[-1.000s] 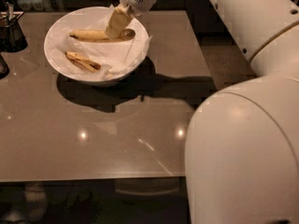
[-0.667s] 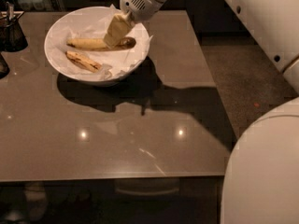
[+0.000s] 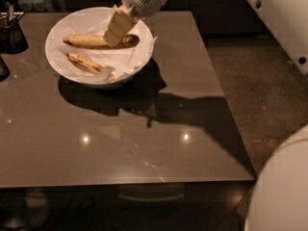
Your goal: Pick banana from white bowl
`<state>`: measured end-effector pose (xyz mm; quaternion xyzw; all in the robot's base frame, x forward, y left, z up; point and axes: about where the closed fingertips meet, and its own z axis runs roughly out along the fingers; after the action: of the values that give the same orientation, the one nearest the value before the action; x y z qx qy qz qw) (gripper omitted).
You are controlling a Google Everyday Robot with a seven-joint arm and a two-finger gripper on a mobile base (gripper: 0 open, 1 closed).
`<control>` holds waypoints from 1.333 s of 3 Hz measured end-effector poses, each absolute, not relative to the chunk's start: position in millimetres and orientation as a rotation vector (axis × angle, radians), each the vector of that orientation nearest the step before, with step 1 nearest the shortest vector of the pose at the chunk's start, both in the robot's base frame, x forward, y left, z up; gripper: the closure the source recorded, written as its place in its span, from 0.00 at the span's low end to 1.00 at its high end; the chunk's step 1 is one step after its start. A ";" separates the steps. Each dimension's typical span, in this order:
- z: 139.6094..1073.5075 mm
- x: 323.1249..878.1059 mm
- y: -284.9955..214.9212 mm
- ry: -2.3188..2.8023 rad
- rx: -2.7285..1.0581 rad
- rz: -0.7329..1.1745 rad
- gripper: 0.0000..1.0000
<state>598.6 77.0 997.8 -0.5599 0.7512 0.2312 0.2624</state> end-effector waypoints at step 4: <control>1000.1 506.7 79.7 2.111 -1.438 0.746 1.00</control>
Offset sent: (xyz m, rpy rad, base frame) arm -0.1133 -0.0134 0.0020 0.0931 0.1459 -0.1180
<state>506.7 79.7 1000.1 -0.5249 0.7705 0.2722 0.2382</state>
